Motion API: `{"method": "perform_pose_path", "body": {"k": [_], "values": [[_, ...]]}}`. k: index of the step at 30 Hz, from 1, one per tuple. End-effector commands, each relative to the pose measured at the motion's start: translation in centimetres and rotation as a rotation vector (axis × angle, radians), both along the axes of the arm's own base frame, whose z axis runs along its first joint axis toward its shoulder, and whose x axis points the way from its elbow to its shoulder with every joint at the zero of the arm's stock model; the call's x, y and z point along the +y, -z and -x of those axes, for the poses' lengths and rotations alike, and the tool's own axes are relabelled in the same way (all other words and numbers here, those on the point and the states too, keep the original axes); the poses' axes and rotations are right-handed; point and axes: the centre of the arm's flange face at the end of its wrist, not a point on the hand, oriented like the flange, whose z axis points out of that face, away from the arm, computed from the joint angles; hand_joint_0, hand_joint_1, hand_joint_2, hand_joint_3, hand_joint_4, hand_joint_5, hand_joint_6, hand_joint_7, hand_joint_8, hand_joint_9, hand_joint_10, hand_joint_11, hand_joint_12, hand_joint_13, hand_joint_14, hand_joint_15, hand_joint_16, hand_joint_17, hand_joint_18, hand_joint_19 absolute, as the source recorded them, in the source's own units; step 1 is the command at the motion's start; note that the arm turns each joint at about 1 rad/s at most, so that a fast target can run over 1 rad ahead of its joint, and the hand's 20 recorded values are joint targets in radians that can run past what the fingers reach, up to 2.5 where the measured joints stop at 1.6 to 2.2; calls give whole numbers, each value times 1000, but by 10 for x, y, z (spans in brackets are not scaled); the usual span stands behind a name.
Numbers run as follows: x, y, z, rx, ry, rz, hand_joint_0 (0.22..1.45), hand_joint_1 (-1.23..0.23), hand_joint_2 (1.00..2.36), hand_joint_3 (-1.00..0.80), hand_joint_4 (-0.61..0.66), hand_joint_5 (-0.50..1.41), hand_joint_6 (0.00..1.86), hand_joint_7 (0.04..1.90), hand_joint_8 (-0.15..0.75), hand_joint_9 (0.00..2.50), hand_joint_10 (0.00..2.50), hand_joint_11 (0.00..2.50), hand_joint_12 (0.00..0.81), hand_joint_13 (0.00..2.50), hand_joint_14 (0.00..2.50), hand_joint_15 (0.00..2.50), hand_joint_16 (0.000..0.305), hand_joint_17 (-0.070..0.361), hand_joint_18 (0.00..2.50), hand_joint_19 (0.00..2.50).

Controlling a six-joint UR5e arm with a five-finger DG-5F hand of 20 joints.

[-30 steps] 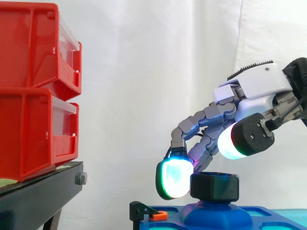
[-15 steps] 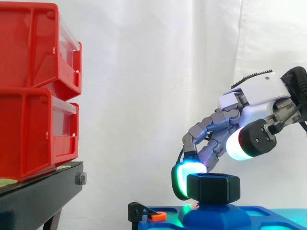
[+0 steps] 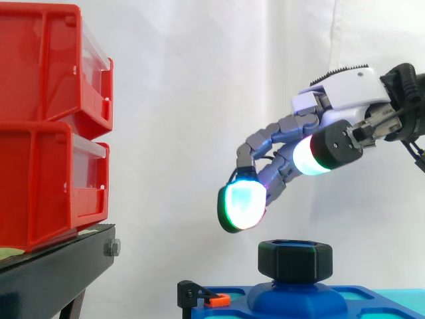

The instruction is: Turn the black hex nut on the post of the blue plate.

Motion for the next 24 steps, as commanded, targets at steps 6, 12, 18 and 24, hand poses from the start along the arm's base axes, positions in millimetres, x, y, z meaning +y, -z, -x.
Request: {"method": "perform_pose_path", "body": {"k": [6, 12, 18, 24], "values": [[34, 12, -9, -18, 7, 10, 475, -379, 1000, -500, 272, -145, 503, 930, 260, 556, 3, 100, 368, 465, 7, 185, 53, 118, 295, 317], [50, 17, -11, -4, 7, 13, 476, -376, 1000, -500, 272, -145, 503, 922, 258, 555, 3, 101, 368, 463, 7, 185, 52, 117, 295, 317], [58, 22, -8, 28, -5, 16, 476, -375, 1000, -500, 277, -144, 503, 928, 258, 552, 4, 99, 370, 462, 7, 188, 52, 117, 294, 317], [58, 24, -6, 37, -5, 17, 475, -374, 1000, -500, 284, -141, 504, 947, 258, 549, 4, 98, 369, 461, 7, 184, 53, 119, 297, 318]]}}
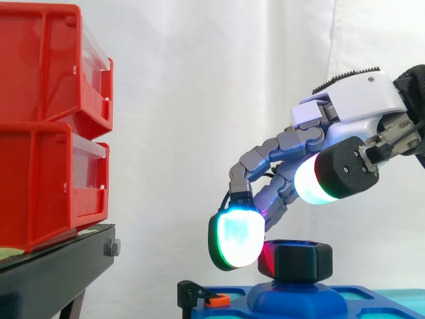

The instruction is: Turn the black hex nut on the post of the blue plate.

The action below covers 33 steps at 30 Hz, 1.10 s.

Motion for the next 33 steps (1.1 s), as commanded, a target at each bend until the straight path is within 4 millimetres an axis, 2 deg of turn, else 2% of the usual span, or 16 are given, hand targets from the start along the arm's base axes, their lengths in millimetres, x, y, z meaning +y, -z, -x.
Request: {"method": "perform_pose_path", "body": {"k": [1, 13, 33], "values": [[2, 2, 1, 9, -3, 0, 476, -373, 1000, -500, 282, -141, 504, 948, 257, 550, 3, 97, 368, 461, 7, 185, 53, 118, 297, 318], [-4, 4, 3, 15, 0, -1, 476, -372, 1000, -500, 280, -140, 503, 952, 259, 556, 0, 95, 367, 460, 7, 185, 52, 117, 292, 318], [-48, 5, 15, 28, 7, 33, 477, -373, 1000, -500, 281, -141, 503, 954, 257, 556, 4, 101, 367, 459, 7, 188, 52, 117, 292, 325]]}}
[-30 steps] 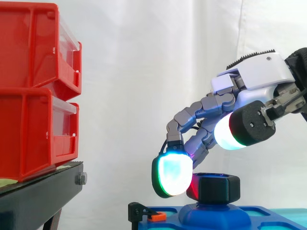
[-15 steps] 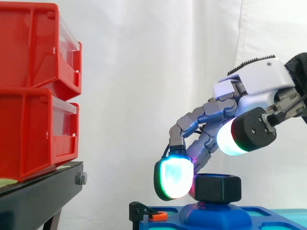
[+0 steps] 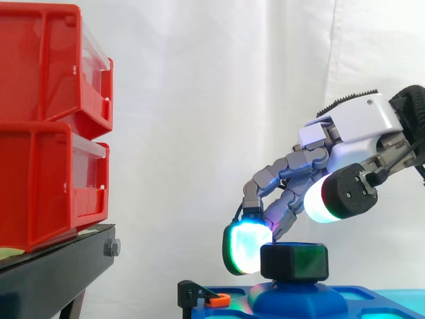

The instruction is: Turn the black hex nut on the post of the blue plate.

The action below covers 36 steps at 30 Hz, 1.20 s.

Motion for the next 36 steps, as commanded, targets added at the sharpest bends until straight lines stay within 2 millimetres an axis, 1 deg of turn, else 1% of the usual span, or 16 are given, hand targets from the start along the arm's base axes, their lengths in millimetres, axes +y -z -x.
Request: {"method": "perform_pose_path", "body": {"k": [1, 2, 4, 8, 14, 17, 22, 25, 27, 30, 32, 34, 36], "values": [[-9, 0, 2, -3, -7, -2, 477, -373, 1000, -500, 280, -141, 504, 948, 257, 556, 2, 95, 367, 459, 7, 187, 52, 117, 292, 317], [-9, 0, 2, -3, -7, -2, 477, -373, 1000, -500, 282, -141, 504, 952, 256, 555, 3, 94, 368, 458, 8, 187, 52, 117, 293, 325], [-17, -1, 3, -15, -4, -3, 477, -373, 1000, -500, 281, -141, 503, 948, 259, 554, 3, 100, 367, 459, 7, 184, 52, 117, 294, 325], [-23, -2, 4, -19, -6, -6, 477, -373, 1000, -500, 278, -141, 503, 948, 259, 554, 3, 98, 367, 459, 7, 184, 52, 117, 298, 325], [-22, -4, 2, -40, -12, -1, 478, -373, 1000, -500, 286, -141, 504, 953, 260, 556, 2, 101, 367, 460, 7, 185, 52, 117, 298, 325], [-16, -10, -7, -94, -21, 11, 478, -373, 1000, -500, 282, -141, 503, 948, 259, 555, 3, 101, 368, 462, 7, 185, 52, 118, 301, 325], [-6, -12, -13, -126, -24, 14, 478, -373, 1000, -500, 280, -142, 503, 947, 260, 555, 3, 100, 368, 463, 7, 185, 52, 118, 301, 325], [10, -15, -20, -155, -17, 20, 478, -373, 1000, -500, 280, -142, 503, 942, 259, 554, 3, 93, 367, 463, 7, 185, 52, 118, 301, 325], [16, -15, -22, -157, -11, 22, 478, -373, 1000, -500, 276, -142, 504, 943, 260, 555, 3, 93, 368, 463, 7, 182, 52, 118, 302, 322], [33, -12, -24, -147, 4, 27, 478, -373, 1000, -500, 279, -142, 503, 940, 260, 556, 2, 101, 368, 464, 7, 182, 53, 118, 303, 326], [38, -9, -24, -138, 4, 27, 478, -372, 1000, -500, 274, -142, 504, 942, 260, 556, 3, 101, 367, 465, 7, 186, 53, 118, 306, 326], [45, -2, -22, -117, 0, 26, 478, -372, 1000, -500, 279, -142, 503, 938, 259, 554, 3, 93, 367, 469, 7, 186, 53, 119, 311, 333], [46, 0, -21, -113, 1, 25, 478, -373, 1000, -500, 274, -143, 503, 933, 260, 554, 2, 96, 366, 473, 8, 194, 53, 119, 313, 332]]}}
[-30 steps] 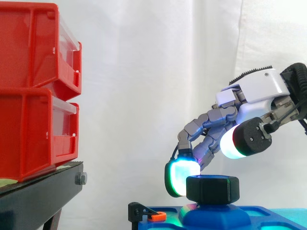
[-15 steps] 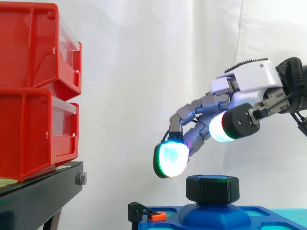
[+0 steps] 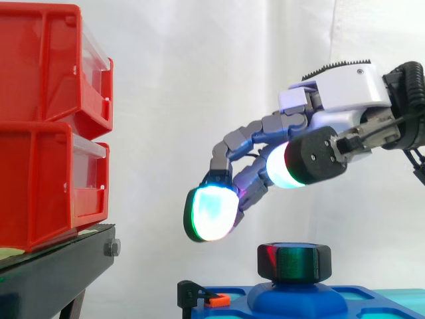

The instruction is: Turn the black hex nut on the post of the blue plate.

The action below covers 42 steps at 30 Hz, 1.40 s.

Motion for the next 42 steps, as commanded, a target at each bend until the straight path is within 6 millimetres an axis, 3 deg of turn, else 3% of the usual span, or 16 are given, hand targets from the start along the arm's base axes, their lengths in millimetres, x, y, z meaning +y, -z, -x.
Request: {"method": "perform_pose_path", "body": {"k": [1, 29, 42], "values": [[7, 5, 1, 14, -4, -1, 478, -372, 1000, -500, 276, -143, 503, 938, 258, 553, 5, 92, 367, 475, 7, 194, 53, 118, 314, 332], [11, 11, 7, 72, -13, 2, 478, -370, 1000, -500, 284, -139, 504, 956, 258, 555, 3, 99, 368, 464, 7, 185, 53, 118, 304, 325], [-11, 12, 12, 75, 1, -2, 478, -370, 1000, -500, 282, -139, 503, 957, 258, 556, 2, 102, 368, 463, 7, 182, 53, 118, 305, 325]]}}
